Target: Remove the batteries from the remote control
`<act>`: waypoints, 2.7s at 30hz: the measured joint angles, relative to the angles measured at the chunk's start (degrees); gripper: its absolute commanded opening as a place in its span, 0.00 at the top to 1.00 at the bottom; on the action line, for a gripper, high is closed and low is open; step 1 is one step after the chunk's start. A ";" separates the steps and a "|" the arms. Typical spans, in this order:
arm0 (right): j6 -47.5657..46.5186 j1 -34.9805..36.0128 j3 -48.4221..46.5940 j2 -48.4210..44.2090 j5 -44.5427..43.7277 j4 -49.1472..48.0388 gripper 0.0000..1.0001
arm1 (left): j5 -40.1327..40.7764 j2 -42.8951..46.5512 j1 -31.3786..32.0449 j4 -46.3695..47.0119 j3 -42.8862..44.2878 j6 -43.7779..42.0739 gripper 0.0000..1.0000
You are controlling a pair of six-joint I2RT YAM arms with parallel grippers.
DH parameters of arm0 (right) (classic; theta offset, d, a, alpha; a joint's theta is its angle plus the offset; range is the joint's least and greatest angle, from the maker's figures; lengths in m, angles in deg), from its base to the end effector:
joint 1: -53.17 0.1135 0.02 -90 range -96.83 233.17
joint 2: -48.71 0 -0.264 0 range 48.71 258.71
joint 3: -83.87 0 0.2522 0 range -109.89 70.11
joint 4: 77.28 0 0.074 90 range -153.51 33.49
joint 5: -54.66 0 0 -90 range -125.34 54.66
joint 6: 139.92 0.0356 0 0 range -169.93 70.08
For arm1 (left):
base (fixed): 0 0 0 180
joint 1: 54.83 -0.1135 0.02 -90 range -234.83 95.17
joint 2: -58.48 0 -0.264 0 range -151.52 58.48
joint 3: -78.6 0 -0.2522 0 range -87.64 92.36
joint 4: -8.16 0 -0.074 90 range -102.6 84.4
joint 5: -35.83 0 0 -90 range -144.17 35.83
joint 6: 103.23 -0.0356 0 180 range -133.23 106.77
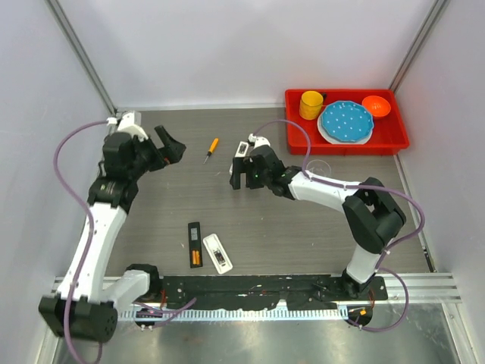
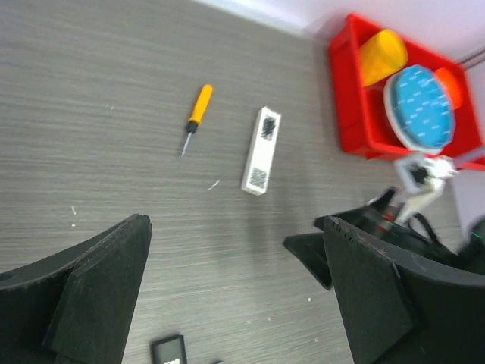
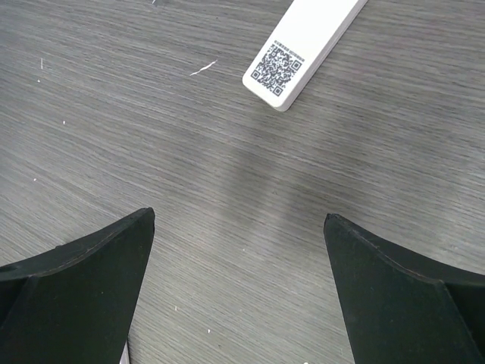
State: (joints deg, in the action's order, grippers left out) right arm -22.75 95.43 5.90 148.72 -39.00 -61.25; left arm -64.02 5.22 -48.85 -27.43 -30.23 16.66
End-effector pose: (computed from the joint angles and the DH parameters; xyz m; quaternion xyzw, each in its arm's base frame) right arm 0.2871 0.2578 0.2113 -0.1041 0.8927 0.2256 0.3761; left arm 0.2042 -0.0275 0.3695 -0.1171 0.7974 -0.2470 0.5380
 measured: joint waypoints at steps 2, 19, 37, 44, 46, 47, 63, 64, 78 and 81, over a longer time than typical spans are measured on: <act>0.26 -0.15 0.09 -0.28 0.11 -0.11 0.01 | 0.66 -7.45 0.00 -2.21 4.11 -1.14 0.02; 2.82 -10.75 16.41 -31.45 6.38 0.44 0.00 | 6.80 -55.60 6.80 -10.99 33.81 -10.34 0.03; 1.86 -15.87 20.87 -45.70 7.10 9.18 0.00 | 11.82 -85.46 11.80 -19.04 61.90 -21.24 1.00; 2.14 -16.13 20.94 -42.95 7.15 9.49 0.00 | 12.22 -82.53 11.93 -15.85 56.70 -20.20 1.00; 2.69 -16.13 20.94 -42.12 7.30 8.96 0.00 | 11.72 -80.85 12.07 -15.41 54.25 -19.41 1.00; 3.02 -16.13 20.94 -41.44 7.61 8.48 0.00 | 11.54 -79.17 12.13 -15.30 51.87 -18.93 1.00; 13.99 -16.46 21.92 -34.69 23.85 -13.31 0.03 | -16.74 -19.87 13.35 7.56 3.54 -8.61 1.00; 15.82 -16.46 22.49 -33.70 25.86 -17.20 0.05 | -19.15 -18.21 13.46 9.88 0.50 -7.23 1.00; 30.14 -7.61 23.39 -18.60 37.09 -46.16 0.26 | -34.97 -9.01 15.56 29.75 -15.37 5.60 1.00; 30.84 -7.34 23.37 -18.14 37.31 -48.28 0.36 | -35.50 -8.85 16.79 31.91 -15.37 6.29 1.00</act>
State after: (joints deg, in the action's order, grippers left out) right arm 8.09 88.09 29.27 130.58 -1.69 -109.53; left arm -99.51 -3.63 -32.07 4.49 -45.59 22.96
